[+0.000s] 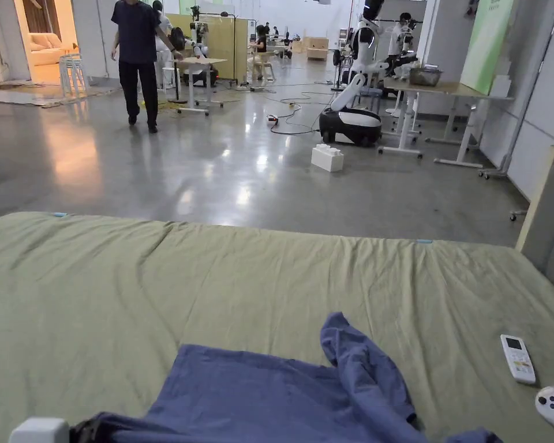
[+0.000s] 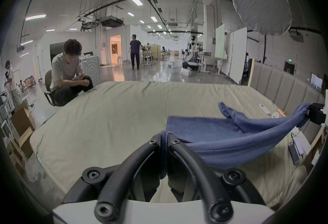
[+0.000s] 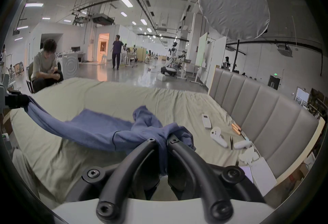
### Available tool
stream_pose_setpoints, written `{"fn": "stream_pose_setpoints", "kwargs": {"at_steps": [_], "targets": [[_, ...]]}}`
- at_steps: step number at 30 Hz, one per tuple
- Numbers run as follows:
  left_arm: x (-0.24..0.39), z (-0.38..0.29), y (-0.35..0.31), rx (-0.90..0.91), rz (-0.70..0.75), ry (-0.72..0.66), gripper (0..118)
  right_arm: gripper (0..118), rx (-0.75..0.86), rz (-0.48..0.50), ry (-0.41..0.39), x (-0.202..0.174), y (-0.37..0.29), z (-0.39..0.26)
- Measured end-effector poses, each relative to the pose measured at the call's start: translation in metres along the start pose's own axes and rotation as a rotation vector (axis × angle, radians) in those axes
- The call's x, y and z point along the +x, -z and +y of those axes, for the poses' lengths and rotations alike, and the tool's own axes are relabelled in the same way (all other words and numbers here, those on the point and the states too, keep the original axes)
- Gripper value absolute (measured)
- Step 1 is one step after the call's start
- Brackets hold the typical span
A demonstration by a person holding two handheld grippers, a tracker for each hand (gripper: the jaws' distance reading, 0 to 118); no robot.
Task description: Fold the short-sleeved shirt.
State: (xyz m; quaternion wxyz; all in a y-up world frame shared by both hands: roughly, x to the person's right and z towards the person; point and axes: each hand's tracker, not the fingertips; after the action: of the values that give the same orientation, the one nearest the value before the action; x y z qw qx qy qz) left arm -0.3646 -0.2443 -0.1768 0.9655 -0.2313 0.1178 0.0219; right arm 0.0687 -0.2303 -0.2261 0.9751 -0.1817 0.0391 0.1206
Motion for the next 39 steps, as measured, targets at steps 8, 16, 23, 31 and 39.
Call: {"fn": "stream_pose_setpoints", "kwargs": {"at_steps": [8,16,23,31,39], "targets": [[-0.002,-0.079,0.028,-0.271,-0.024,-0.004,7,6,-0.223,0.029,0.012,-0.006,0.011,-0.065],[-0.012,-0.128,0.087,-0.479,-0.026,-0.03,7,6,-0.39,0.066,-0.018,-0.017,0.043,-0.117],[0.024,-0.115,0.058,-0.487,-0.013,-0.038,17,26,-0.443,0.065,-0.013,-0.019,0.054,-0.125],[0.029,-0.056,0.055,-0.228,-0.011,-0.034,71,83,-0.21,0.002,0.092,-0.015,0.053,-0.063],[0.051,0.003,0.052,0.049,-0.016,-0.018,71,83,-0.035,0.01,0.077,-0.034,0.052,-0.012]]}}
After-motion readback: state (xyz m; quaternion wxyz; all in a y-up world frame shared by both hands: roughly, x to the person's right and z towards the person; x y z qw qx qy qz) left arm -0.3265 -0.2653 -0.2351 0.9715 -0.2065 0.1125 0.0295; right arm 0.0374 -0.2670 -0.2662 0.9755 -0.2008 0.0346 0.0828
